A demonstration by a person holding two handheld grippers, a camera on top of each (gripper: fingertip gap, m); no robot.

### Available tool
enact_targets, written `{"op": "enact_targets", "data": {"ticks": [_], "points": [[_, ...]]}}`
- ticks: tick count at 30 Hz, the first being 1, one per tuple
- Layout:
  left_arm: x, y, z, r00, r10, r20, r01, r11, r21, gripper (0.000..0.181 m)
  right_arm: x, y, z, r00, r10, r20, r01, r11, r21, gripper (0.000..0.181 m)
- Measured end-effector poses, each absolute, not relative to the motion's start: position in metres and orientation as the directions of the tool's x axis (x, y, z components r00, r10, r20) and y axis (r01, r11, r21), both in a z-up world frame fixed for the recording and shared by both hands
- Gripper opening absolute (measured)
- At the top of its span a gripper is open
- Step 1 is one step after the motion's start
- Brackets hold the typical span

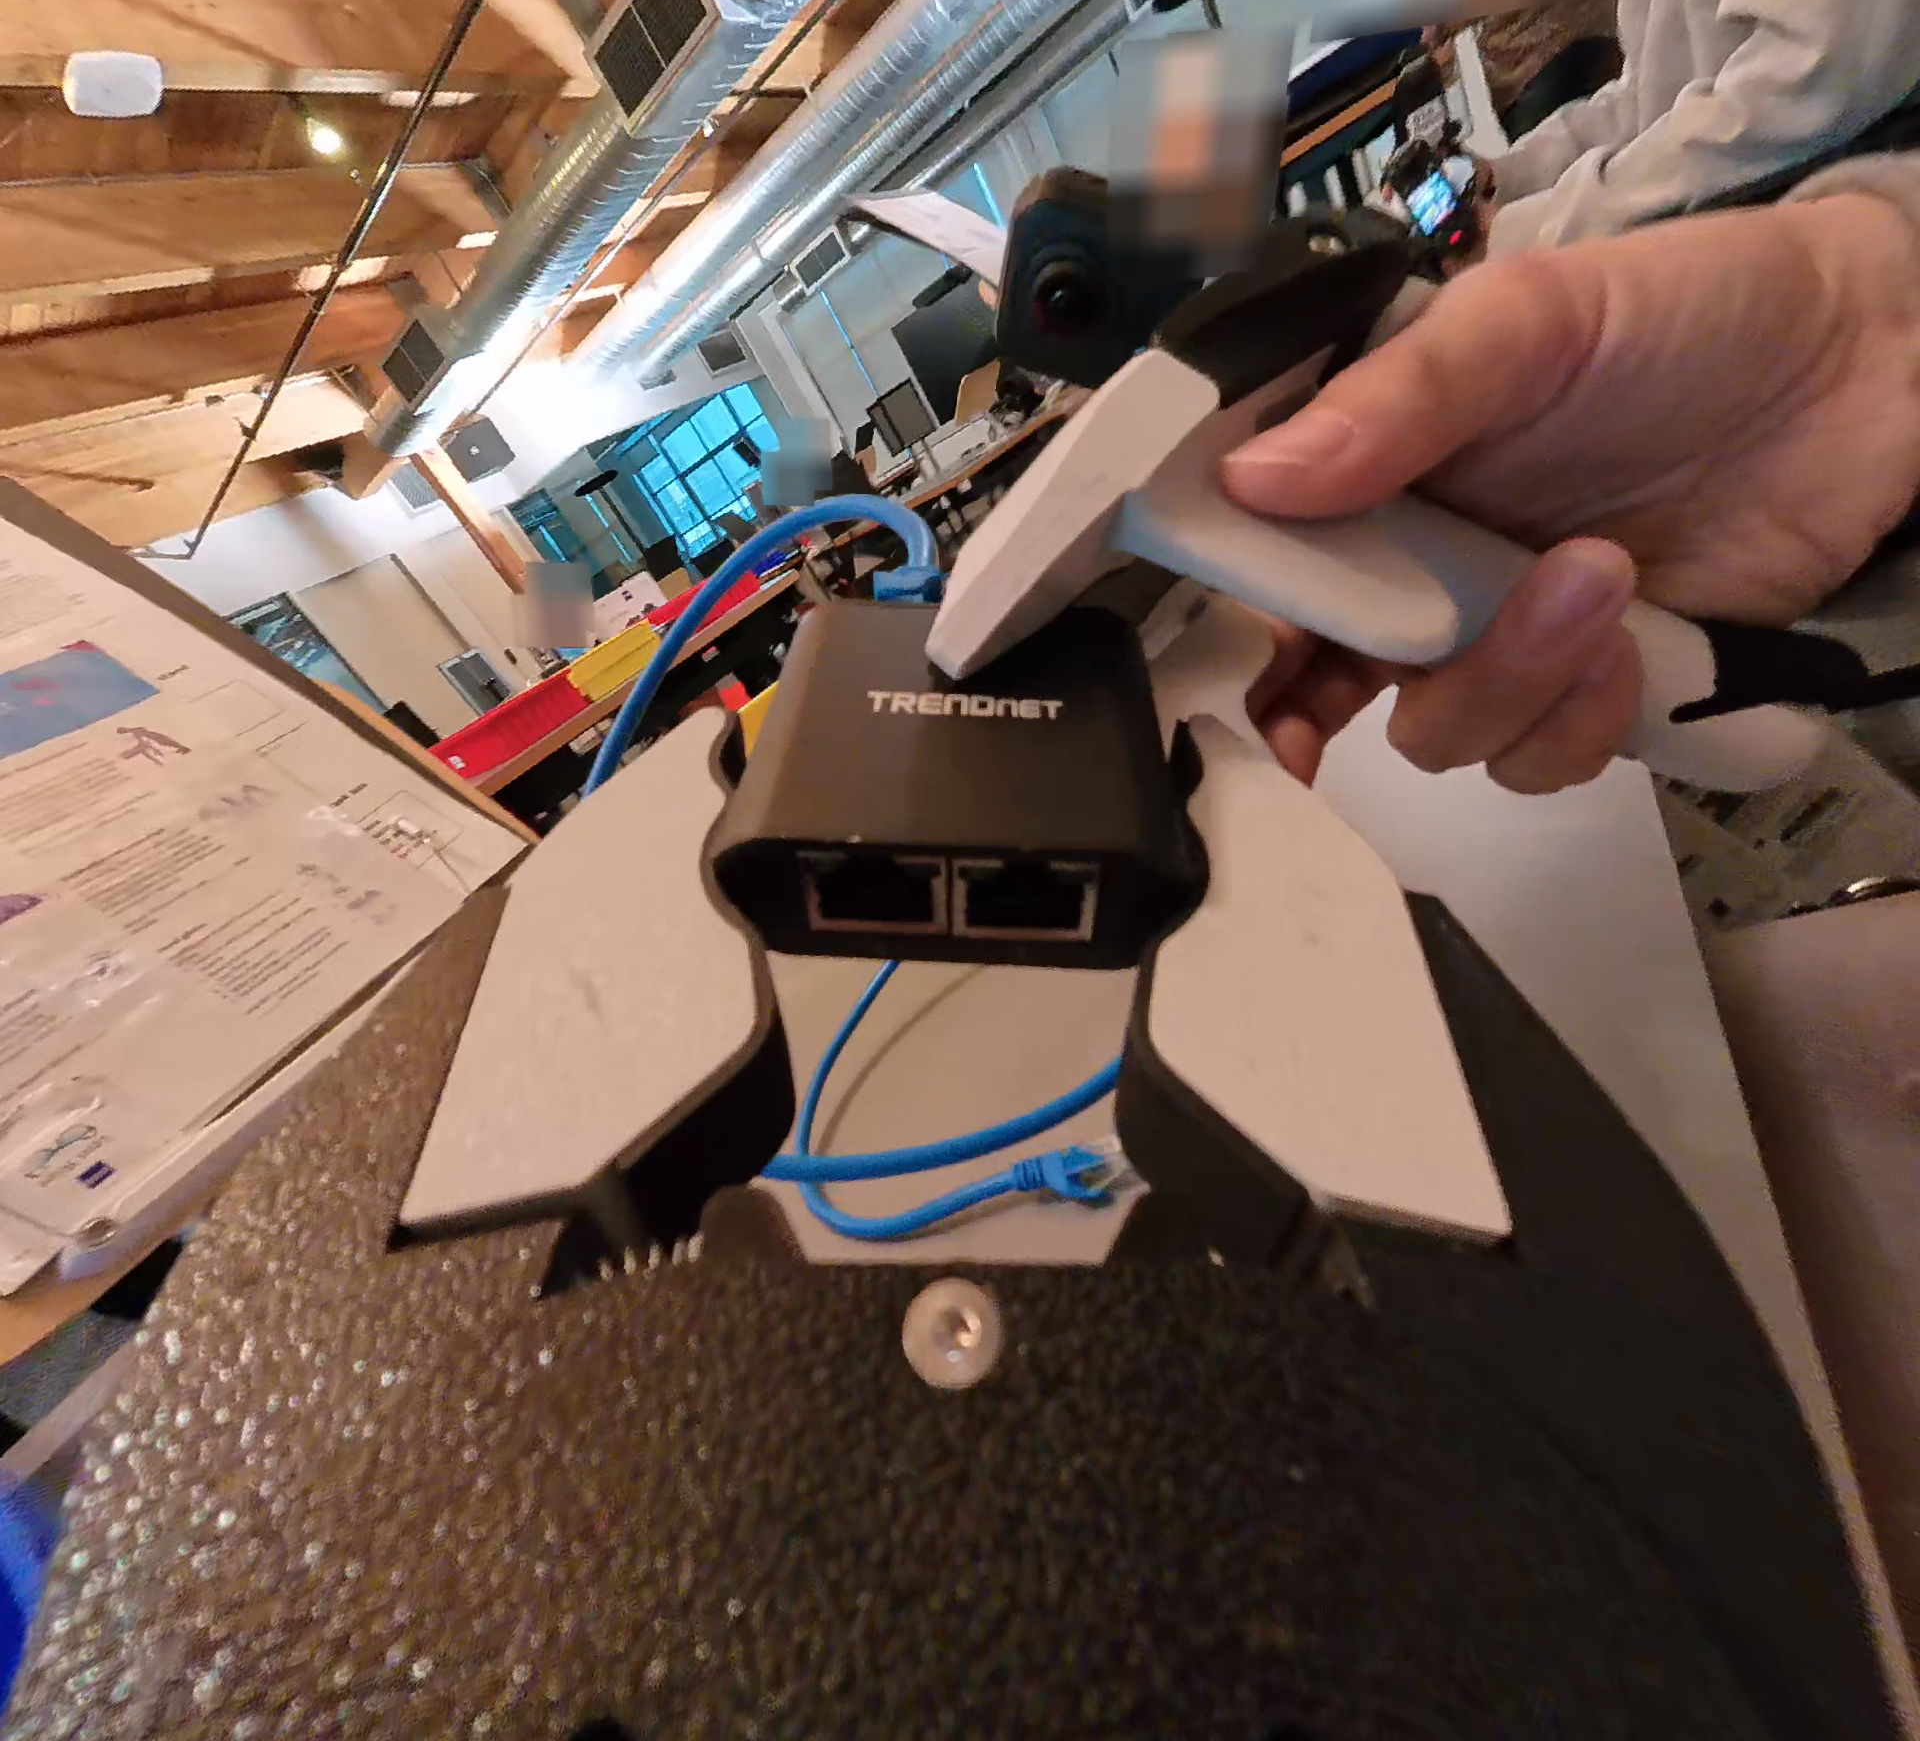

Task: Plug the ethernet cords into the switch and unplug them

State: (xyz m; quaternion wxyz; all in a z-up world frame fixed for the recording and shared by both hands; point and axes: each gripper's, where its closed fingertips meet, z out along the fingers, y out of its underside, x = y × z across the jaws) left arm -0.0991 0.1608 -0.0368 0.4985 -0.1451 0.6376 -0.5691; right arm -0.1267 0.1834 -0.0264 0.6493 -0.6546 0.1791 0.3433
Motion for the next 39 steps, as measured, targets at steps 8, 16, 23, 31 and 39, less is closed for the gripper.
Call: {"op": "enact_targets", "data": {"ticks": [8, 16, 23, 31, 39], "points": [[-0.103, 0.159, -0.031, -0.467, -0.751, -0.467, 0.419, 0.277, -0.865, 0.073, -0.125, 0.183, -0.028, 0.683, 0.211, -0.699, -0.7, -0.085, -0.709, 0.025], [-0.101, 0.162, -0.031, -0.451, -0.776, -0.441, 0.426, 0.247, -0.87, 0.073, -0.122, 0.186, -0.027, 0.65, 0.204, -0.732, -0.739, -0.058, -0.672, 0.024], [-0.091, 0.163, -0.042, -0.478, -0.799, -0.366, 0.311, 0.235, -0.921, 0.073, -0.111, 0.186, -0.034, 0.612, 0.167, -0.773, -0.783, -0.013, -0.622, 0.025], [-0.093, 0.16, -0.043, -0.588, -0.772, -0.24, 0.223, 0.13, -0.966, 0.073, -0.11, 0.182, -0.032, 0.578, 0.211, -0.788, -0.802, -0.03, -0.597, 0.029], [-0.099, 0.16, -0.049, -0.625, -0.721, -0.299, 0.243, 0.184, -0.952, 0.073, -0.112, 0.184, -0.038, 0.606, 0.214, -0.766, -0.777, -0.048, -0.628, 0.026]]}}
